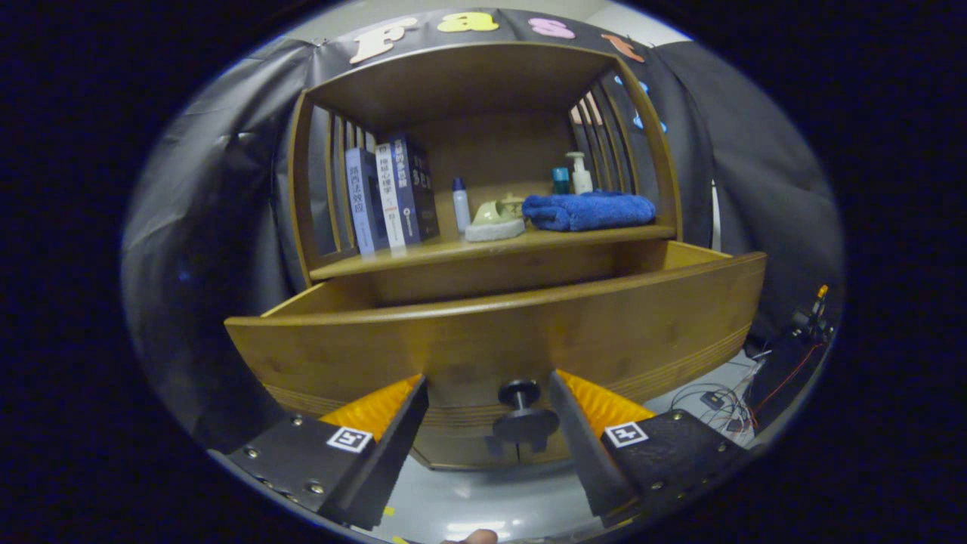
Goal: Pull open the drawer, take out the items inside it, and place them on the countertop above the cabinet.
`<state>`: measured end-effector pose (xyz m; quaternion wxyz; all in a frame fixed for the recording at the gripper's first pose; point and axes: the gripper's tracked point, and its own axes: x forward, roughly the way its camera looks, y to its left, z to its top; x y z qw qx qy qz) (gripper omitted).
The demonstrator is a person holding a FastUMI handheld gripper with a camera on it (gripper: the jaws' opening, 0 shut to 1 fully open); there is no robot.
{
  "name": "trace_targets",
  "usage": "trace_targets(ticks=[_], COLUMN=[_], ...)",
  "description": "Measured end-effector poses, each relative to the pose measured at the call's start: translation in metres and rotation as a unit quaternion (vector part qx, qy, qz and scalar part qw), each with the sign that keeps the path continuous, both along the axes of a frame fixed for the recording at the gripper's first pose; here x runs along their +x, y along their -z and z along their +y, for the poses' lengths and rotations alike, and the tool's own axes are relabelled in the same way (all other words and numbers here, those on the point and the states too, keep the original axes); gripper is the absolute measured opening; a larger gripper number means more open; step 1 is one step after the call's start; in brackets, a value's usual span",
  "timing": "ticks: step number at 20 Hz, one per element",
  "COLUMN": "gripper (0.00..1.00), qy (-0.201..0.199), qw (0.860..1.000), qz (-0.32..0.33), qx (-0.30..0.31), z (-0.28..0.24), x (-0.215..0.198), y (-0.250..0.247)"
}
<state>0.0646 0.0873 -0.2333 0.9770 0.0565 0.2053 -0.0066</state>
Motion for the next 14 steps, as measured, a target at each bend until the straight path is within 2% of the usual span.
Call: trace_targets(ticks=[14], gripper=[0.97], qy=[0.000], qw=[1.000], qz=[0.018], qx=[0.005], z=[0.002], x=[0.036], y=[0.009])
